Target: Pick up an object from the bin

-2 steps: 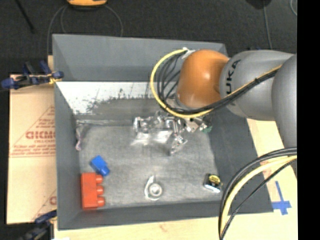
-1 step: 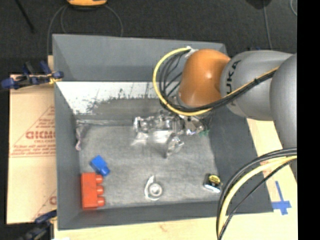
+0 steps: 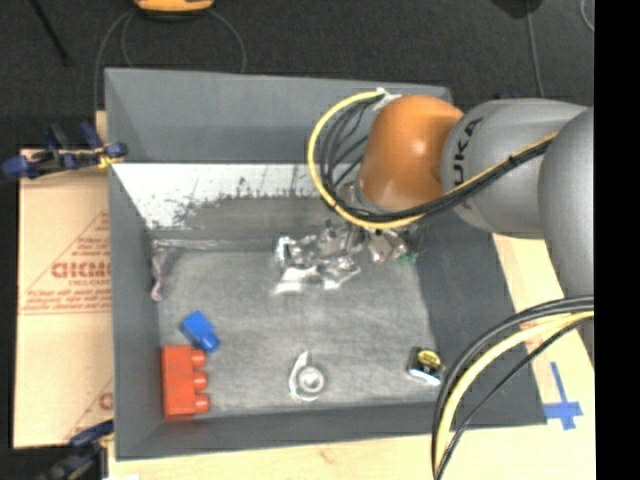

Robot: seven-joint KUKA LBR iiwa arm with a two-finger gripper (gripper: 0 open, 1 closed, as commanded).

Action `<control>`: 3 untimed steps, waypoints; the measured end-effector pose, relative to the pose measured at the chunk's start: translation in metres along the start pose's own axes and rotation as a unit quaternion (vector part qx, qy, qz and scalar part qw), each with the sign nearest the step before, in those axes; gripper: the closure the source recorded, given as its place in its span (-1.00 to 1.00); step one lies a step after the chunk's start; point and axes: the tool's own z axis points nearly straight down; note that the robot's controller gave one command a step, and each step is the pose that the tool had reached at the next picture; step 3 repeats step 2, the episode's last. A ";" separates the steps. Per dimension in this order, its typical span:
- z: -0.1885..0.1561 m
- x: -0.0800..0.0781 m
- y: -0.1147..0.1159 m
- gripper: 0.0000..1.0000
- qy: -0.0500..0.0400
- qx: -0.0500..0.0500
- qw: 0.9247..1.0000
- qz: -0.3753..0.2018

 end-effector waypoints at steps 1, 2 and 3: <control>0.003 -0.012 -0.002 1.00 0.021 -0.003 1.000 0.015; -0.126 -0.017 0.012 1.00 0.020 -0.002 0.989 -0.145; -0.126 -0.017 0.012 1.00 0.020 -0.002 0.989 -0.145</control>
Offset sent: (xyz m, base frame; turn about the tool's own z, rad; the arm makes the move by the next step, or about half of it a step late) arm 0.0063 0.0001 -0.0163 0.0324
